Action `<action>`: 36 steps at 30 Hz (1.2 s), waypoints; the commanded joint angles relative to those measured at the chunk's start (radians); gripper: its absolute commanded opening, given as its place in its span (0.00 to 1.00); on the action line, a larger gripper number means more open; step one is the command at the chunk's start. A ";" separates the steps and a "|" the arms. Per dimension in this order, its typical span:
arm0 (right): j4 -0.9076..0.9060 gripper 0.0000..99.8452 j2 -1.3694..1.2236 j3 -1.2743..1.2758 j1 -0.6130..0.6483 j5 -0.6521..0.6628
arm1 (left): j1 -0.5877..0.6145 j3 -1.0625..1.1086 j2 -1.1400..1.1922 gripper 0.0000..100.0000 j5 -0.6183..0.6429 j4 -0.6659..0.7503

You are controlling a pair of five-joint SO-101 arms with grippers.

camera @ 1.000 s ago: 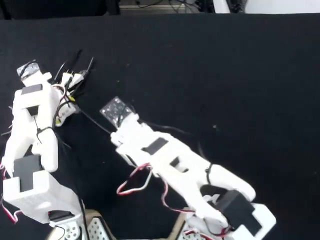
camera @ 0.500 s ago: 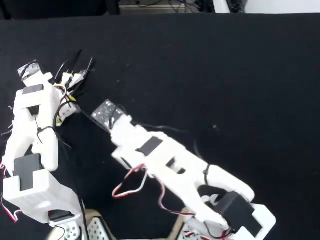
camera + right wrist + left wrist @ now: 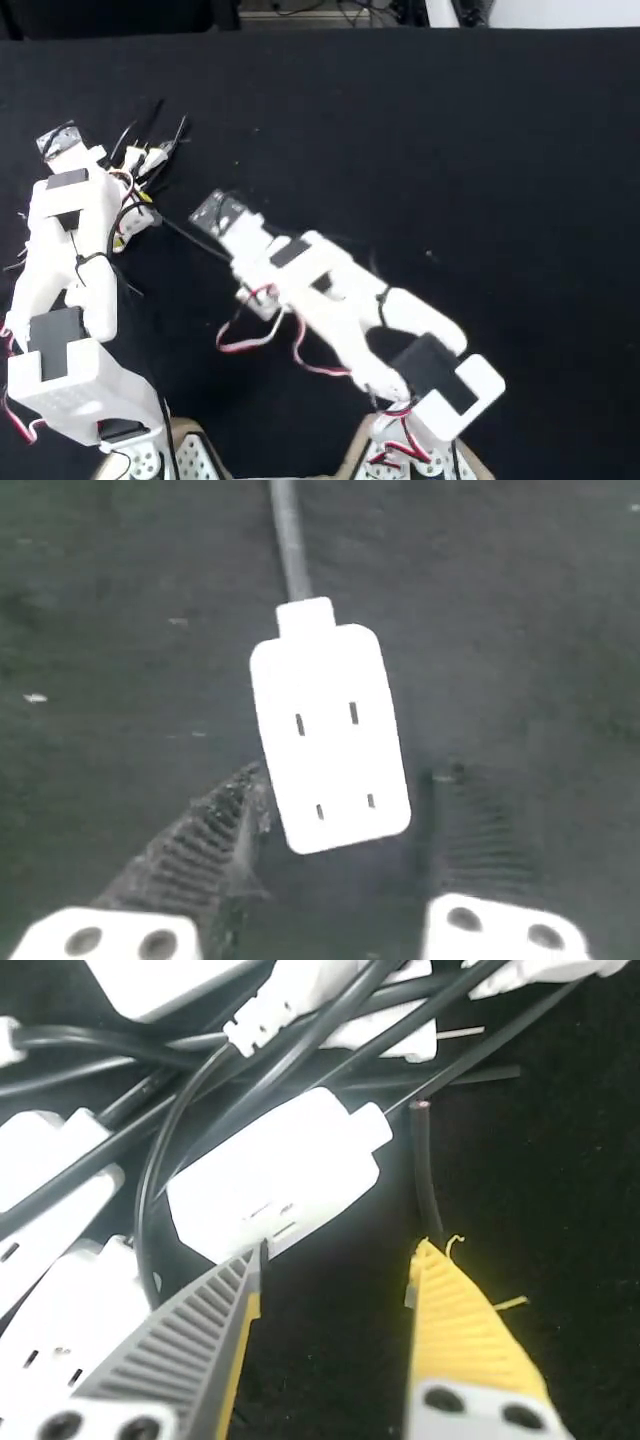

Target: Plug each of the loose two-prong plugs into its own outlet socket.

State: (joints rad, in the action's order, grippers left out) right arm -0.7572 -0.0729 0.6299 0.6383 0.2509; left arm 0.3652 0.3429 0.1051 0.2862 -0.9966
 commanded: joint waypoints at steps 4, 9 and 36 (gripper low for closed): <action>-0.035 0.03 0.024 -0.056 -0.164 0.144 | 0.004 -0.012 0.002 0.24 0.011 0.011; -0.153 0.01 0.084 -0.008 -0.239 0.437 | 0.004 -0.010 0.002 0.24 0.009 0.011; -0.100 0.27 0.377 0.107 -0.362 0.537 | 0.002 -0.007 0.005 0.24 0.005 0.012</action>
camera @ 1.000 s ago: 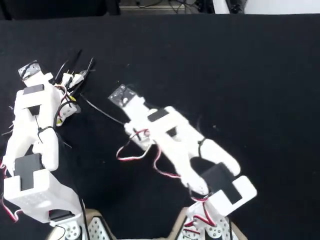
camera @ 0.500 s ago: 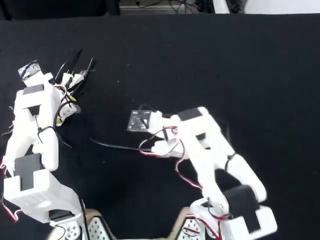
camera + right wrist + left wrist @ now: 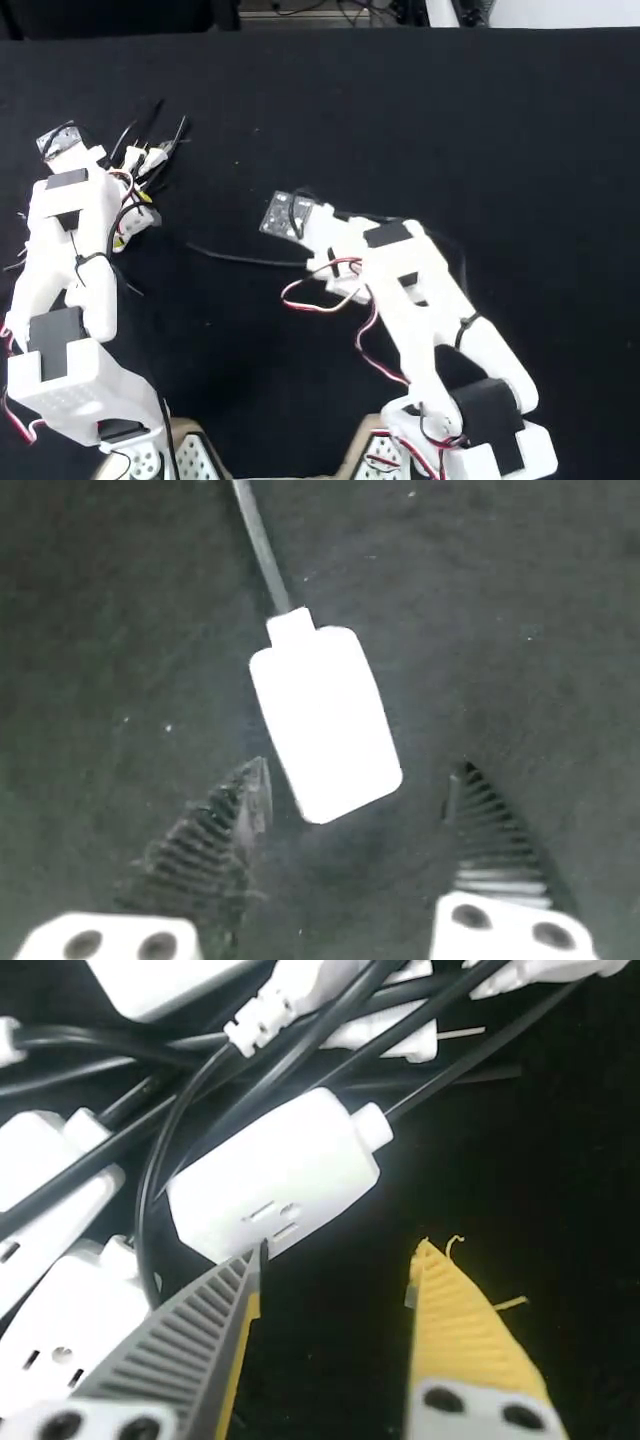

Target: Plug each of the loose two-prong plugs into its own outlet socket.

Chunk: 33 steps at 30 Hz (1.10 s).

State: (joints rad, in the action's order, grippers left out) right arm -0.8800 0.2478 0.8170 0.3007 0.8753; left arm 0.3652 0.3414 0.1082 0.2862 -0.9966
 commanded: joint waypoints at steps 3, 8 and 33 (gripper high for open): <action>0.020 0.28 0.056 -0.124 -0.025 -0.150 | 0.002 -0.005 0.003 0.24 0.005 0.012; -0.094 0.27 0.076 -0.133 -0.020 -0.253 | 0.002 -0.005 0.005 0.24 0.005 0.012; 0.149 0.19 -0.099 -0.004 -0.068 -0.272 | 0.004 -0.004 0.008 0.24 0.003 0.011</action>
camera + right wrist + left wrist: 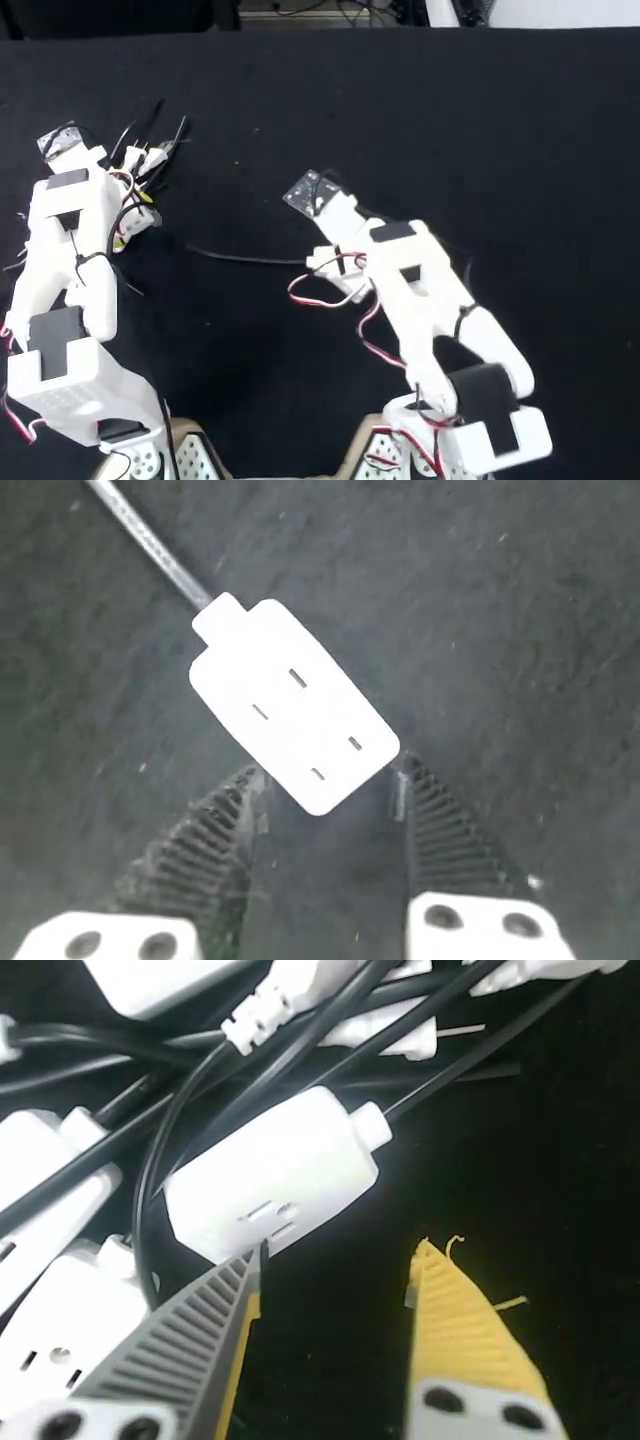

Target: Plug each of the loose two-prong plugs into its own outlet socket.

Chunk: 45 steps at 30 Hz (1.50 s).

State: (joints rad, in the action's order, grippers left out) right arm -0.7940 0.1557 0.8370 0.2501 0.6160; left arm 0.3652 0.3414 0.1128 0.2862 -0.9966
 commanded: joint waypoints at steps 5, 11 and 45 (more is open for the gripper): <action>0.115 0.19 -0.031 -0.087 -0.012 -0.124 | 0.004 -0.004 0.003 0.24 0.003 0.011; 0.112 0.19 -0.082 -0.182 -0.009 -0.216 | 0.004 -0.004 0.003 0.24 0.003 0.011; 0.436 0.19 0.124 0.110 -0.221 -0.557 | 0.016 -0.259 -0.063 0.24 -0.127 -0.249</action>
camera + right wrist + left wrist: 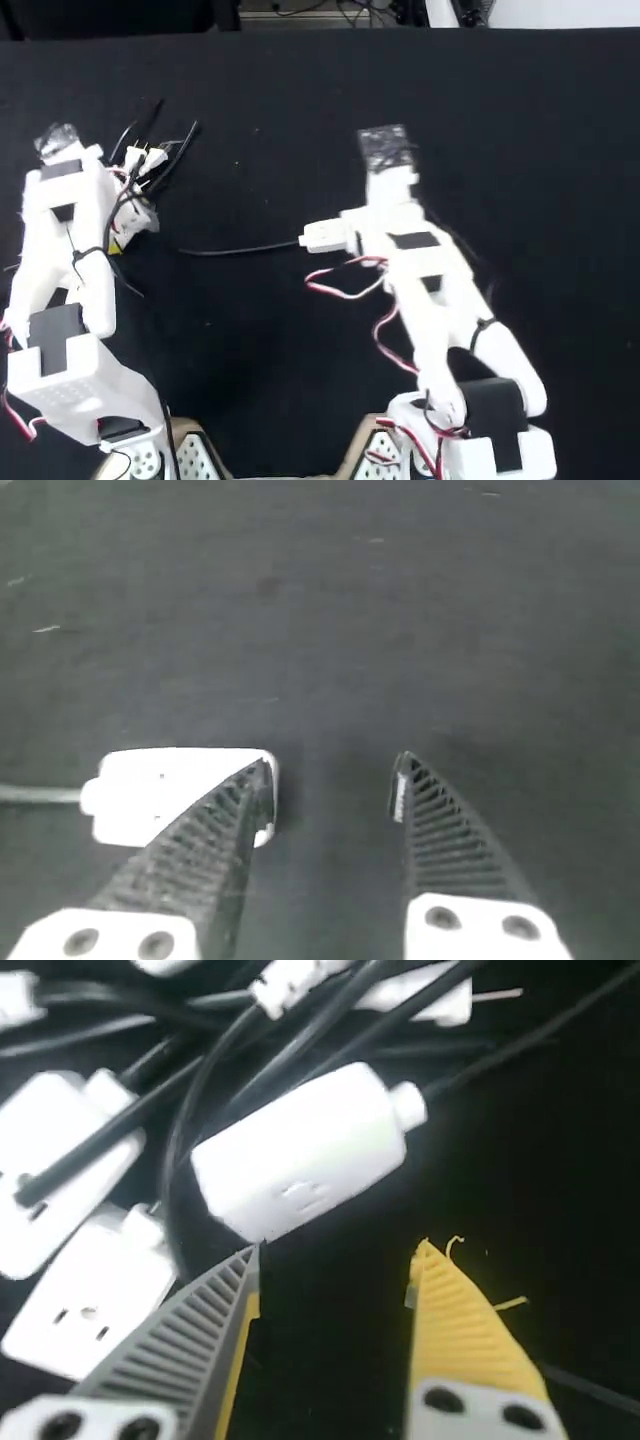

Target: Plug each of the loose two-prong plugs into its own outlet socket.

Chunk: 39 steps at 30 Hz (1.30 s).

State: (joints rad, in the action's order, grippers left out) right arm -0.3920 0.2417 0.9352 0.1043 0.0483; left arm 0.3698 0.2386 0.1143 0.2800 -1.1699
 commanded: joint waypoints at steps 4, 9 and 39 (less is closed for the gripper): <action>0.080 0.19 0.016 0.044 -0.097 0.011 | 0.071 -0.236 -0.064 0.24 -0.330 -0.083; 0.084 0.19 0.012 0.042 -0.095 0.011 | 0.225 -0.314 -0.063 0.24 -0.483 -0.080; 0.084 0.19 0.010 0.048 -0.095 0.014 | 0.366 -1.412 0.829 0.24 -1.135 -0.549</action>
State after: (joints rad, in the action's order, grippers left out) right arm -0.3353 0.2417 0.9843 0.0261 0.0483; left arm 0.7258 -1.0411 0.8999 -0.8278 -1.7008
